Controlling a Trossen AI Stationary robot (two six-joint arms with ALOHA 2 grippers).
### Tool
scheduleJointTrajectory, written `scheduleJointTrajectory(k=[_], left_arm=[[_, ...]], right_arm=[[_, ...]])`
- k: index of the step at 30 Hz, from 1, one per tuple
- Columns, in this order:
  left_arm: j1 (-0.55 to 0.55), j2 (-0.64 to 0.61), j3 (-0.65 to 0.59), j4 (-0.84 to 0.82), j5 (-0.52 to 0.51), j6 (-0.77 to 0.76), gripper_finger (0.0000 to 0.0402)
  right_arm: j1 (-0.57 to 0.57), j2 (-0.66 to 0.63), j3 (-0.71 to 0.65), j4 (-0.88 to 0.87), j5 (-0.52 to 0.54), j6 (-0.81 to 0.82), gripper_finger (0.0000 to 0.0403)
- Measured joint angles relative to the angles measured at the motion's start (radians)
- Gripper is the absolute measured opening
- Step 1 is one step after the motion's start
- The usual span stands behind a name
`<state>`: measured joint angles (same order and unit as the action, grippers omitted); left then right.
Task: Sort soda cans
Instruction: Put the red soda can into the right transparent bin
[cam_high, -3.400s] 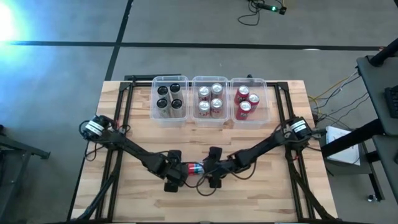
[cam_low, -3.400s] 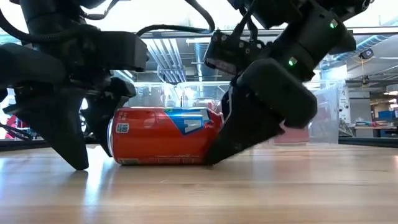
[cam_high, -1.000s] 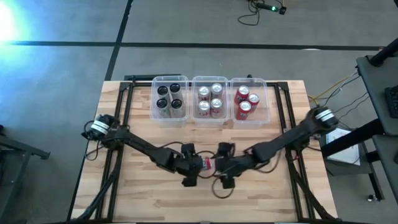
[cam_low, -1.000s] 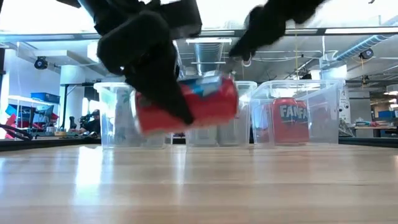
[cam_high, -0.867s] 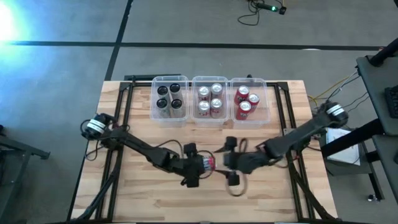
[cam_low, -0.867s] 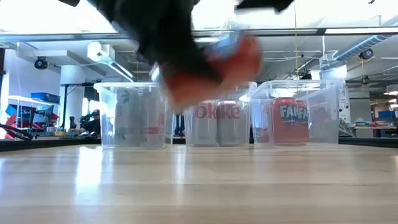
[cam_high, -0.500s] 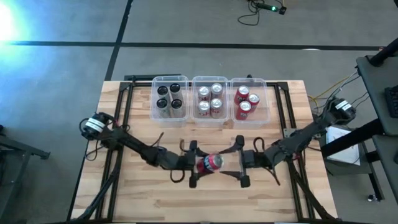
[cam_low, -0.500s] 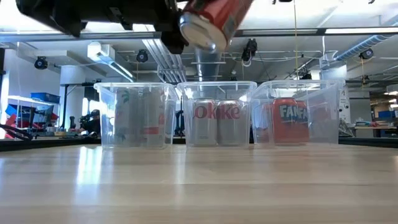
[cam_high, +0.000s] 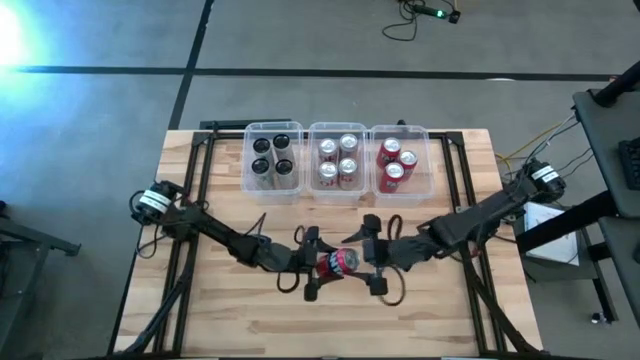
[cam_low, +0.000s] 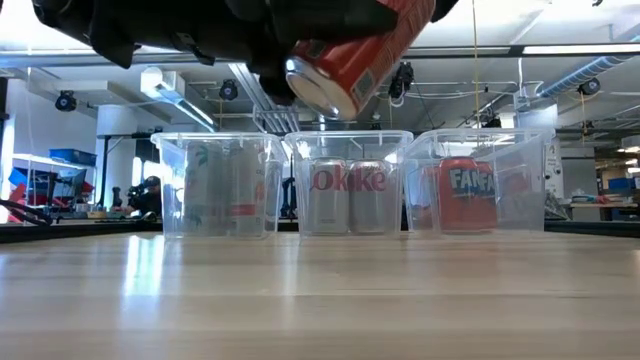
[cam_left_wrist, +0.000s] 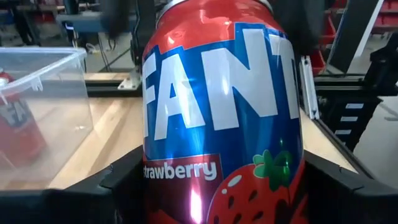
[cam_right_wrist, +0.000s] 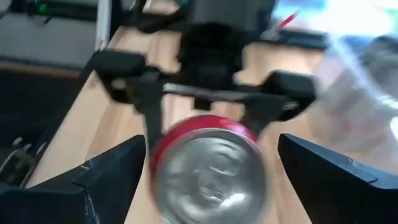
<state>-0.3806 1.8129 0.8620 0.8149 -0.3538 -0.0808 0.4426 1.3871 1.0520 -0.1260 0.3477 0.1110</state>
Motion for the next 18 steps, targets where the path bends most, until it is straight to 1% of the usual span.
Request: scheduleJointTrajectory(k=[2,5,8,12,15,18], left_arm=[[0.003,0.0,0.005,-0.023,-0.001,-0.01,0.0283],[0.004,0.0,0.003,-0.039,0.002,-0.018,0.0283],[0.005,0.0,0.001,-0.037,0.001,-0.023,0.0283],[0.004,0.0,-0.002,-0.059,0.002,-0.032,0.0283],[0.003,0.0,-0.002,-0.062,0.002,-0.033,0.0283],[0.003,0.0,-0.002,-0.06,0.002,-0.032,0.0283]], right_arm=[[-0.01,0.039,0.061,-0.079,-0.058,0.012,0.0361],[-0.023,0.112,0.138,-0.174,-0.11,0.017,0.0361],[-0.032,0.184,0.205,-0.278,-0.113,0.016,0.0361],[-0.034,0.247,0.28,-0.355,-0.12,0.009,0.0361],[-0.034,0.267,0.319,-0.401,-0.124,0.004,0.0356],[-0.035,0.269,0.33,-0.427,-0.124,0.004,0.034]])
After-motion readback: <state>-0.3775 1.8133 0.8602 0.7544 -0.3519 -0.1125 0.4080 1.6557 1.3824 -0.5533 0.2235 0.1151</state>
